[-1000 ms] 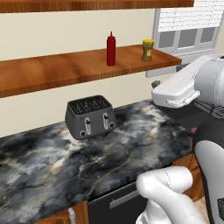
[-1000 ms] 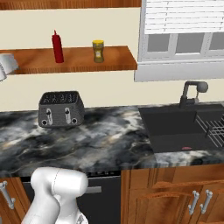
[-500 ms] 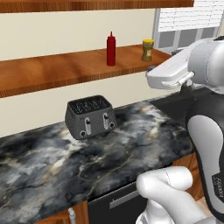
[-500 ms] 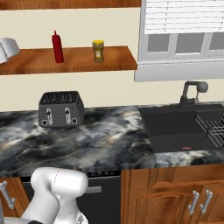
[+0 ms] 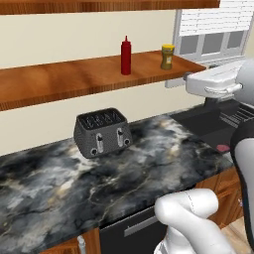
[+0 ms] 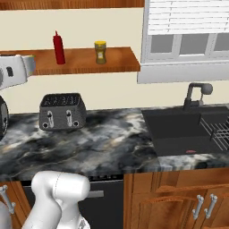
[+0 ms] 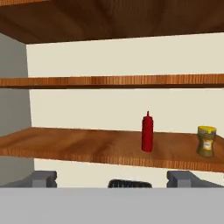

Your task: Collect the turmeric, ketchup, and shaker from the cabinet and place them next to the stove.

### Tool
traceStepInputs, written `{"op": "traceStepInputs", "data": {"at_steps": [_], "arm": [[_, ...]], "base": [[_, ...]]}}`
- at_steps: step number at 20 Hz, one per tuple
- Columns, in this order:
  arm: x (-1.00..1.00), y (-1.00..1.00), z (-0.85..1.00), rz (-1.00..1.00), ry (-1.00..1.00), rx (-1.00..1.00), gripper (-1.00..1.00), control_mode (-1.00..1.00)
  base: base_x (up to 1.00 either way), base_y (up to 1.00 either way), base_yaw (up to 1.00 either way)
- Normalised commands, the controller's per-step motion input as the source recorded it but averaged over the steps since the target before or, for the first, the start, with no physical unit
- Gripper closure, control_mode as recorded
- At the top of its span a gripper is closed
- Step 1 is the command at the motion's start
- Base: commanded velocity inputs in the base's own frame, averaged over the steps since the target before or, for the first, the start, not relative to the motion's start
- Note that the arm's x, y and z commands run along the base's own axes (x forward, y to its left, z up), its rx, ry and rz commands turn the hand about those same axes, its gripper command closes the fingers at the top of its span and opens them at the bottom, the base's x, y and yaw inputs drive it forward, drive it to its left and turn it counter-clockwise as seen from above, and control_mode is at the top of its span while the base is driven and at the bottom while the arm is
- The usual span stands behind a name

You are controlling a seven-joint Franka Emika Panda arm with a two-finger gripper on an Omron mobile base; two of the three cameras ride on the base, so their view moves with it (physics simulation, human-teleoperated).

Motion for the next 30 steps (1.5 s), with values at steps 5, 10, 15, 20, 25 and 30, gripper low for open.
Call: {"op": "traceStepInputs", "data": {"at_steps": [5,10,15,20,25,30], "arm": [[0.08,-0.38,0.02,0.00,0.00,0.38,-1.00,-1.00],[0.10,-0.01,-0.01,0.00,0.05,-0.02,-1.00,-1.00],[0.23,-0.01,0.00,0.00,0.06,-0.15,-1.00,-1.00],[0.26,0.00,0.11,0.00,0.11,-0.15,-1.00,-1.00],[0.38,-0.01,0.07,0.00,0.08,-0.04,-1.00,-1.00],[0.41,-0.12,0.00,0.00,0.00,0.00,-1.00,-1.00]], "base": [[0.00,0.00,0.00],[0.00,0.00,0.00],[0.00,0.00,0.00],[0.00,0.00,0.00],[0.00,0.00,0.00],[0.00,0.00,0.00]]}}
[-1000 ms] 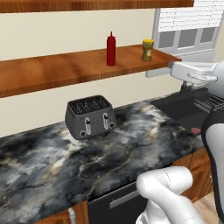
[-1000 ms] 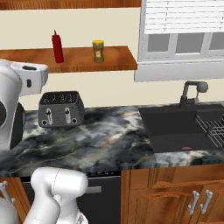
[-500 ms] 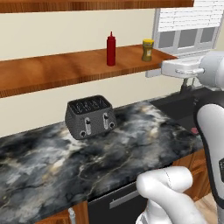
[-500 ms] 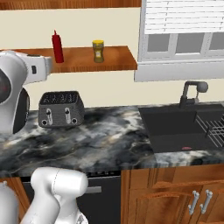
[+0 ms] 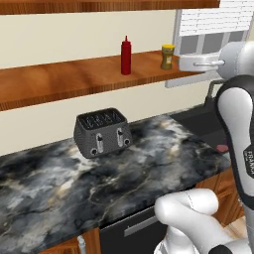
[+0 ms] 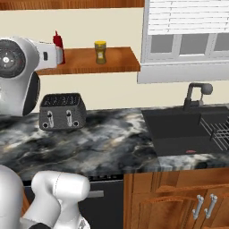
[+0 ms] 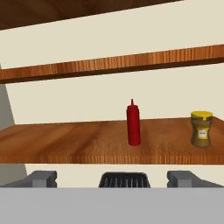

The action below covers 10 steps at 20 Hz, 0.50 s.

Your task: Collect the turmeric, ketchup, and shaker from the cabinet and place them next to the stove.

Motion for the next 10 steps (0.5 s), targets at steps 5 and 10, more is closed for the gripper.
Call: {"op": "traceStepInputs", "data": {"at_steps": [5,10], "arm": [[0.46,-0.17,0.00,0.00,0.01,0.00,-1.00,-1.00],[0.49,-0.05,-0.05,0.00,0.00,-0.01,-1.00,-1.00]], "base": [[0.00,0.00,0.00],[0.00,0.00,0.00]]}}
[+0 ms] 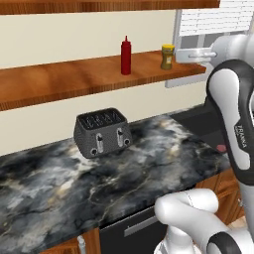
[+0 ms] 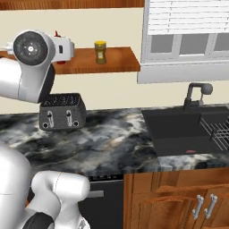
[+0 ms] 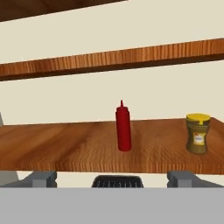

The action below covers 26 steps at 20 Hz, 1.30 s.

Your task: Collect the turmeric, ketchup, and shaker from the cabinet and place them next to the stove.

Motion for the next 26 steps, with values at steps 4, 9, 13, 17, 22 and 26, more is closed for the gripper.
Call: {"op": "traceStepInputs", "data": {"at_steps": [4,9,13,17,22,26], "arm": [[0.40,0.00,-0.36,0.00,-0.01,-0.05,-1.00,-1.00],[0.45,0.00,-0.16,0.00,0.00,-0.01,-1.00,-1.00],[0.47,0.00,0.00,0.00,0.00,0.00,-1.00,-1.00],[0.47,0.00,0.00,0.00,0.00,0.00,-1.00,-1.00],[0.42,0.02,0.00,0.00,0.00,0.00,-1.00,-1.00],[0.38,0.14,0.00,0.00,0.01,0.00,-1.00,-1.00]], "base": [[0.00,0.00,0.00],[0.00,0.00,0.00],[0.00,0.00,0.00],[0.00,0.00,0.00],[0.00,0.00,0.00],[0.00,0.00,0.00]]}}
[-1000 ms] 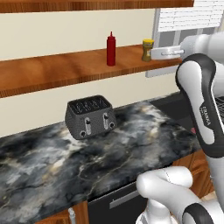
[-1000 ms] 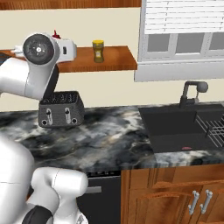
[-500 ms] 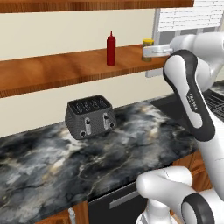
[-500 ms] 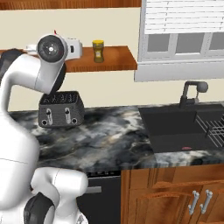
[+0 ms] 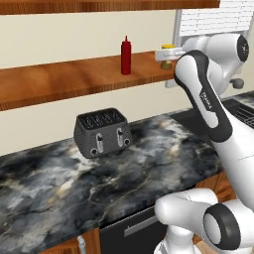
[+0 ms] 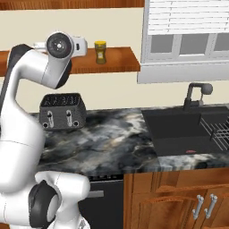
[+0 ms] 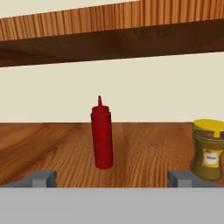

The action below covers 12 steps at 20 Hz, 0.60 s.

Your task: Collect the turmeric, ketchup, and shaker from the cabinet and place them next to the stove.

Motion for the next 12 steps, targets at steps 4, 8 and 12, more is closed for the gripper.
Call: {"op": "traceStepInputs", "data": {"at_steps": [4,8,12], "arm": [[0.32,0.19,0.00,0.00,0.03,0.00,-1.00,-1.00],[0.27,0.24,0.00,0.00,0.05,0.00,-1.00,-1.00],[0.26,0.24,0.00,0.00,0.06,0.00,-1.00,-1.00]], "base": [[0.00,0.00,0.00],[0.00,0.00,0.00],[0.00,0.00,0.00]]}}
